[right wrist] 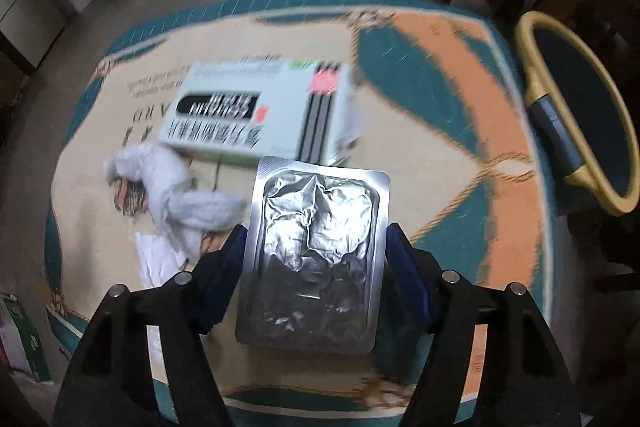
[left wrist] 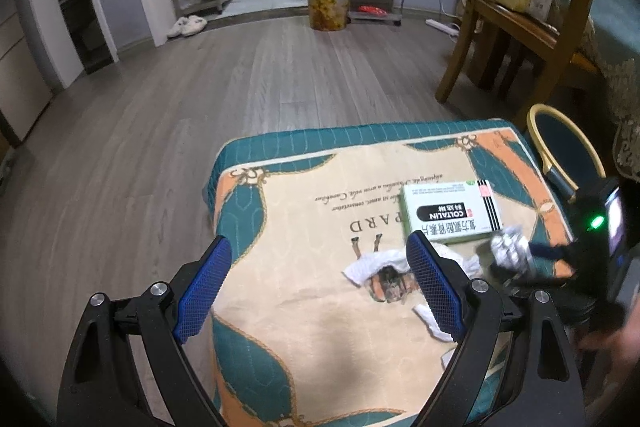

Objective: Collect trash
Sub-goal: 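Grasp the silver foil tray with right gripper while left gripper grasps white tissue, then carry both items over the teal bin and open both grippers to drop them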

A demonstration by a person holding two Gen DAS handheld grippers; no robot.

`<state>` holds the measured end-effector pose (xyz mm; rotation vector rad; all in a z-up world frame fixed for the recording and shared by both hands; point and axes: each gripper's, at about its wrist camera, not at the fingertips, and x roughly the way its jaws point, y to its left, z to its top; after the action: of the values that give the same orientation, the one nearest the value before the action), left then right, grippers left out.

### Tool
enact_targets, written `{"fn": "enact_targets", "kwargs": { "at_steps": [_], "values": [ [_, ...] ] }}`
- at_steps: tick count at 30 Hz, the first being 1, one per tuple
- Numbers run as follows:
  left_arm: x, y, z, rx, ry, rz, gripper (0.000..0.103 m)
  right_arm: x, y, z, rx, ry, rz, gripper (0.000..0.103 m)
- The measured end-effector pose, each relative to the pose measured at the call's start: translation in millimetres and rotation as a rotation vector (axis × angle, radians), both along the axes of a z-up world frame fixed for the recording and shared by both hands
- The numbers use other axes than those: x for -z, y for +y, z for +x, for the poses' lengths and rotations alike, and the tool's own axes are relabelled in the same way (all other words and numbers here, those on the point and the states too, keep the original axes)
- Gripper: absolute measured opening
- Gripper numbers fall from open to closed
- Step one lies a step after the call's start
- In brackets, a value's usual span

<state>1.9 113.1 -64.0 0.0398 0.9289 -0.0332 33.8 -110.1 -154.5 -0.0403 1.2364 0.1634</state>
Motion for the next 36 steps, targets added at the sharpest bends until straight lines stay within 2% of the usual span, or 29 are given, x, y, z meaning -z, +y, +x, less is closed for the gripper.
{"fn": "enact_targets", "kwargs": {
  "at_steps": [5,10,14,20,22,25,27,30,36],
  "values": [
    [11.0,-17.5,2.4,0.023,0.032,0.008,0.089,-44.5,-25.8,9.7,-0.01,-0.034,0.056,0.069],
    [29.3,-45.8,8.3,0.06,0.074,-0.002,0.089,-96.7,-55.4,29.6,-0.129,-0.114,0.023,0.069],
    [44.5,-68.8,15.2,0.081,0.113,-0.013,0.089,-112.0,-73.3,30.7,-0.201,-0.168,-0.013,0.069],
    [74.3,-103.4,26.7,0.148,0.216,-0.026,0.089,-105.0,-88.7,44.6,-0.182,-0.126,0.149,0.069],
    [82.7,-111.4,32.1,0.171,0.249,-0.031,0.087,-103.9,-88.3,47.9,-0.207,-0.122,0.153,0.069],
    [92.7,-118.2,38.1,0.198,0.289,0.005,0.063,-102.8,-91.5,56.1,-0.213,-0.115,0.165,0.069],
    [97.7,-117.6,39.9,0.198,0.32,-0.008,0.044,-103.9,-93.9,60.2,-0.213,-0.125,0.162,0.069],
    [93.3,-116.0,38.8,0.209,0.324,-0.012,0.03,-105.7,-100.0,65.2,-0.213,-0.142,0.148,0.069],
    [41.7,-119.7,31.1,0.242,0.209,-0.012,0.027,-118.3,-118.8,73.2,-0.166,-0.158,0.219,0.069]
  ]
}}
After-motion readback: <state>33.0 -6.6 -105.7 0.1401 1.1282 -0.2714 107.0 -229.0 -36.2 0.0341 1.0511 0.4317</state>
